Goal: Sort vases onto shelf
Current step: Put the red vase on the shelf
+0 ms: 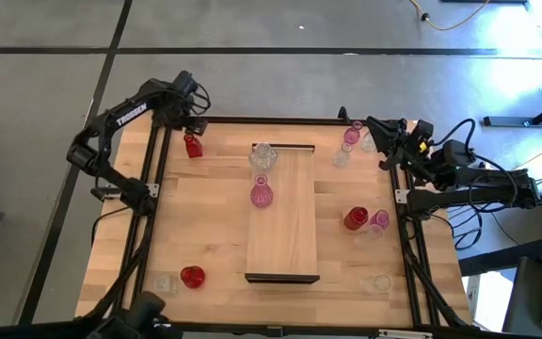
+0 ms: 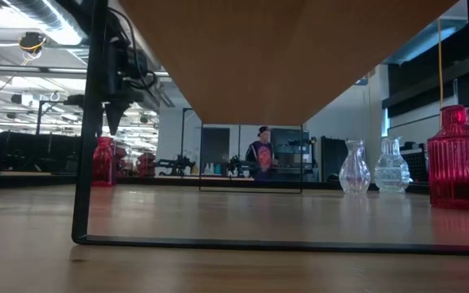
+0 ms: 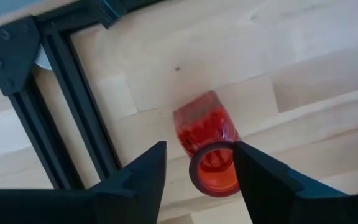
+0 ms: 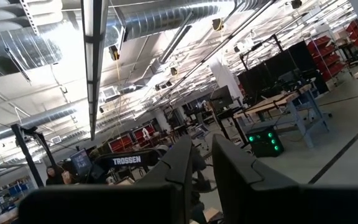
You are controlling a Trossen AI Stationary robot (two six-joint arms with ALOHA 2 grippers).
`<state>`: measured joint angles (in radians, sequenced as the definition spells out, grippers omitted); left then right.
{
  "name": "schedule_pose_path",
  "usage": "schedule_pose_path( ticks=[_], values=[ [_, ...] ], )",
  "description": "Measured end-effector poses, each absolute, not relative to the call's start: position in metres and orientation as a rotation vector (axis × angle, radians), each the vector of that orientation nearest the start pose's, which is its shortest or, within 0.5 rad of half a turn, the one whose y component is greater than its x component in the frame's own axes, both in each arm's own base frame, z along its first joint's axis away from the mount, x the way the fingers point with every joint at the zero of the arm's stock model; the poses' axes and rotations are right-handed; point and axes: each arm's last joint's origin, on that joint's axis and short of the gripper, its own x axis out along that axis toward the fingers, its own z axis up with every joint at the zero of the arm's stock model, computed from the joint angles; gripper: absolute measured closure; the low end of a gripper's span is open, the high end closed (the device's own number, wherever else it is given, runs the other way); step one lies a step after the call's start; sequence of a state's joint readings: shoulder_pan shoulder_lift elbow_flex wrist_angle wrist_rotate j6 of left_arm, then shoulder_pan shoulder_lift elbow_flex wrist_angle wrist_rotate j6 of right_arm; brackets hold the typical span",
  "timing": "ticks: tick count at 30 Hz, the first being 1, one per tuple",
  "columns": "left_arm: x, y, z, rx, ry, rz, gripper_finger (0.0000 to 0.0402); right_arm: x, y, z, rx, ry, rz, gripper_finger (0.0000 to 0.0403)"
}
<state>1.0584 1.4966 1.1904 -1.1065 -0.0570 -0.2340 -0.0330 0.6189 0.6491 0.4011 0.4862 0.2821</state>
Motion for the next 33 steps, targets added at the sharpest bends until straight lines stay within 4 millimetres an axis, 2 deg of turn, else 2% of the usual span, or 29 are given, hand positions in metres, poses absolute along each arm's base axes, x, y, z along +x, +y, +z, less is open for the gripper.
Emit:
schedule_pose_path(
  ticks=[9, 25, 33],
  values=[
    [0.127, 0.23, 0.252, -0.904, 1.268, 1.086, 0.0239, 0.132, -0.017, 0.363, 0.367, -0.496, -0.432, 0.0349],
    [0.128, 0.231, 0.252, -0.916, 1.245, 1.065, 0.0266, 0.132, -0.017, 0.363, 0.365, -0.489, -0.434, 0.0349],
    [0.133, 0.238, 0.238, -0.952, 1.293, 1.056, 0.0266, 0.132, -0.017, 0.363, 0.363, -0.488, -0.42, 0.0349]
  ],
)
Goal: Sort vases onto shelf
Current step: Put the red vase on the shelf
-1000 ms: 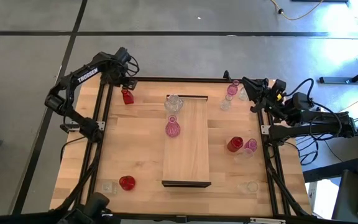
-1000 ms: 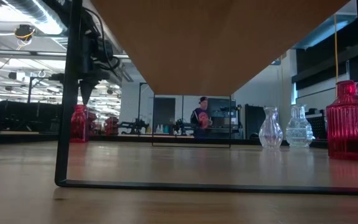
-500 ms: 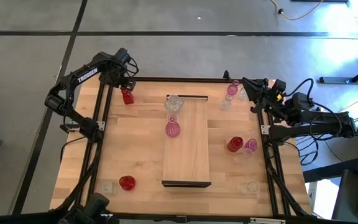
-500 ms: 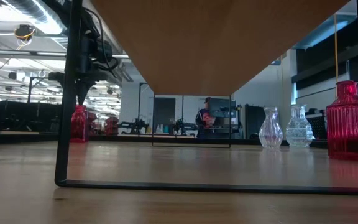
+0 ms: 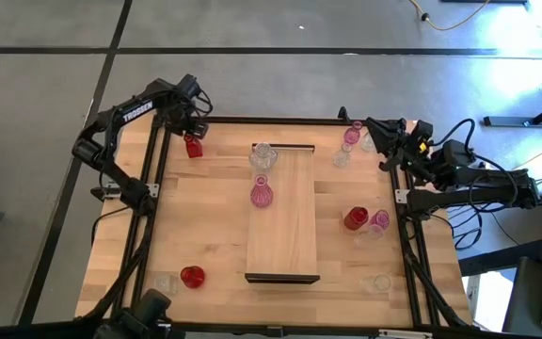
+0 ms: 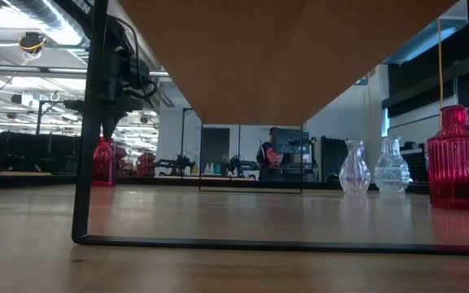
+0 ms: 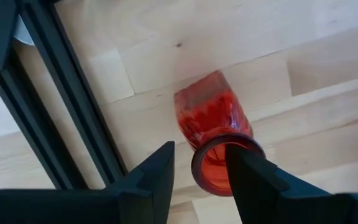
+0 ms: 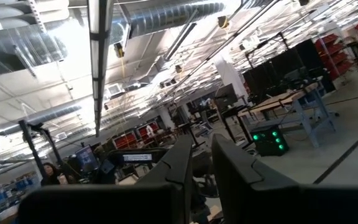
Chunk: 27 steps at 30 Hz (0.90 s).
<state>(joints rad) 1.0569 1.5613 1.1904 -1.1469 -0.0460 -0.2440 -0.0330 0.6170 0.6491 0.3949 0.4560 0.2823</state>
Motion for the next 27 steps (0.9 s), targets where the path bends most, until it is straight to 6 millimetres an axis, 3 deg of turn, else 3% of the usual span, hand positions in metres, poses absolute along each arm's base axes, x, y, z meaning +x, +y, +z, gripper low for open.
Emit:
schedule_pose_path(
  ticks=[7, 14, 18, 22, 27],
  values=[
    [0.135, 0.238, 0.235, -0.975, 1.307, 1.028, 0.0278, 0.133, -0.017, 0.363, 0.362, -0.487, -0.414, 0.0349],
    [0.135, 0.233, 0.235, -1.0, 1.336, 0.922, 0.0376, 0.133, -0.017, 0.363, 0.363, -0.487, -0.414, 0.0349],
    [0.137, 0.231, 0.235, -1.035, 1.321, 0.854, 0.0387, 0.133, -0.017, 0.363, 0.363, -0.487, -0.414, 0.0349],
    [0.141, 0.218, 0.237, -1.033, 1.412, 0.783, 0.0392, 0.133, -0.017, 0.363, 0.361, -0.487, -0.4, 0.0349],
    [0.151, 0.187, 0.257, -0.96, 1.446, 0.697, 0.0394, 0.133, -0.016, 0.363, 0.368, -0.489, -0.386, 0.0349]
  ],
)
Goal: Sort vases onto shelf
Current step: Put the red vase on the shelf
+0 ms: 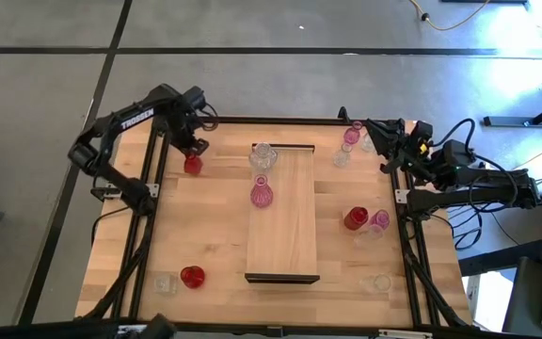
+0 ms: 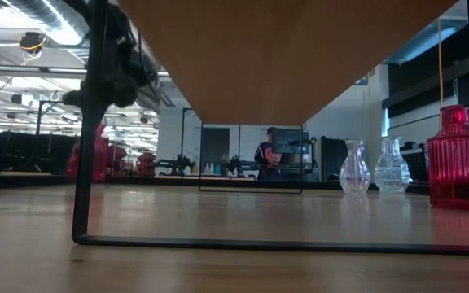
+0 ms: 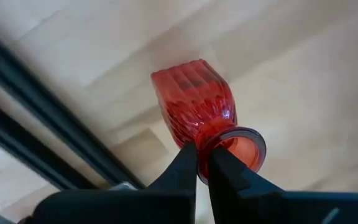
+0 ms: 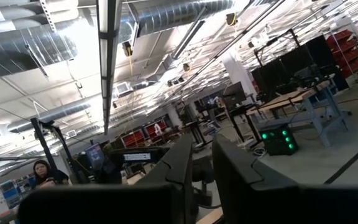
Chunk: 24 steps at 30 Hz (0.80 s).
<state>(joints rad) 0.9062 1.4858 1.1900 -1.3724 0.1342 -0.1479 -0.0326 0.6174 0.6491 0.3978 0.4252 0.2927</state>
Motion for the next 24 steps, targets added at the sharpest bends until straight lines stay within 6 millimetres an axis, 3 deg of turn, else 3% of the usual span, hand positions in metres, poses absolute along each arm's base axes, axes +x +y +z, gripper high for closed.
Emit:
schedule_pose_path(
  ticks=[7, 18, 24],
  values=[
    [0.153, 0.129, 0.295, -0.903, 1.367, 0.61, 0.0394, 0.133, -0.016, 0.363, 0.37, -0.491, -0.385, 0.0349],
    [0.126, 0.03, 0.343, -0.963, 1.17, 0.397, 0.0394, 0.15, -0.016, 0.365, 0.516, -0.572, -0.312, 0.0349],
    [0.14, -0.005, 0.369, -0.911, 1.068, 0.225, 0.0394, 0.163, -0.016, 0.378, 0.501, -0.57, -0.306, 0.0349]
  ],
)
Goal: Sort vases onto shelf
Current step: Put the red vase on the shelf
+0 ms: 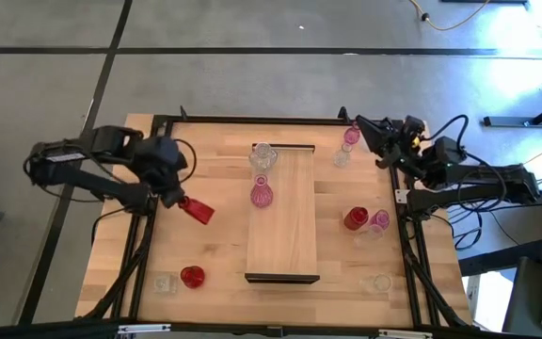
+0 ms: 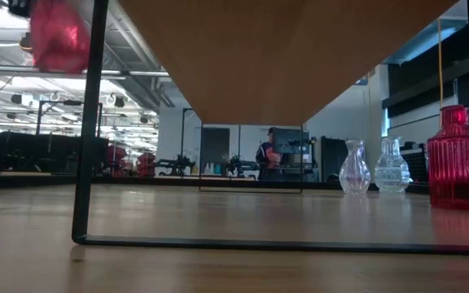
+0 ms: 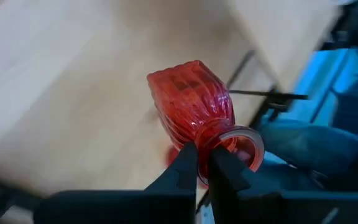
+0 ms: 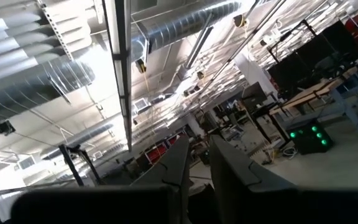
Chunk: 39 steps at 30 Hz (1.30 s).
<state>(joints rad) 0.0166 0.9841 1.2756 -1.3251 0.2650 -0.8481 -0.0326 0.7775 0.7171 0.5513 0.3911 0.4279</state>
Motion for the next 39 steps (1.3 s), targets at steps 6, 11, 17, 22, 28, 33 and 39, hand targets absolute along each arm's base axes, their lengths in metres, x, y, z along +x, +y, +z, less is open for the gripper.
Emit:
schedule_pose_path(
  ticks=[6, 11, 17, 22, 28, 33, 39],
  values=[
    [0.174, -0.031, 0.397, -0.836, 1.055, 0.172, 0.0394, 0.175, -0.017, 0.394, 0.405, -0.553, -0.332, 0.0349],
    [0.213, -0.045, 0.417, -0.783, 1.068, 0.152, 0.0394, 0.178, -0.018, 0.403, 0.333, -0.489, -0.382, 0.0349],
    [0.264, -0.049, 0.422, -0.755, 1.12, 0.195, 0.0394, 0.176, -0.018, 0.406, 0.317, -0.421, -0.397, 0.0349],
    [0.308, -0.048, 0.416, -0.772, 1.145, 0.18, 0.0394, 0.167, -0.016, 0.407, 0.31, -0.398, -0.364, 0.0349],
    [0.332, -0.047, 0.404, -0.786, 1.248, 0.244, 0.0394, 0.156, -0.015, 0.405, 0.298, -0.342, -0.338, 0.0349],
    [0.343, -0.044, 0.395, -0.823, 1.272, 0.272, 0.0384, 0.149, -0.015, 0.403, 0.293, -0.307, -0.342, 0.0349],
    [0.348, -0.038, 0.391, -0.843, 1.263, 0.286, 0.0386, 0.138, -0.014, 0.402, 0.29, -0.284, -0.344, 0.0349]
  ],
)
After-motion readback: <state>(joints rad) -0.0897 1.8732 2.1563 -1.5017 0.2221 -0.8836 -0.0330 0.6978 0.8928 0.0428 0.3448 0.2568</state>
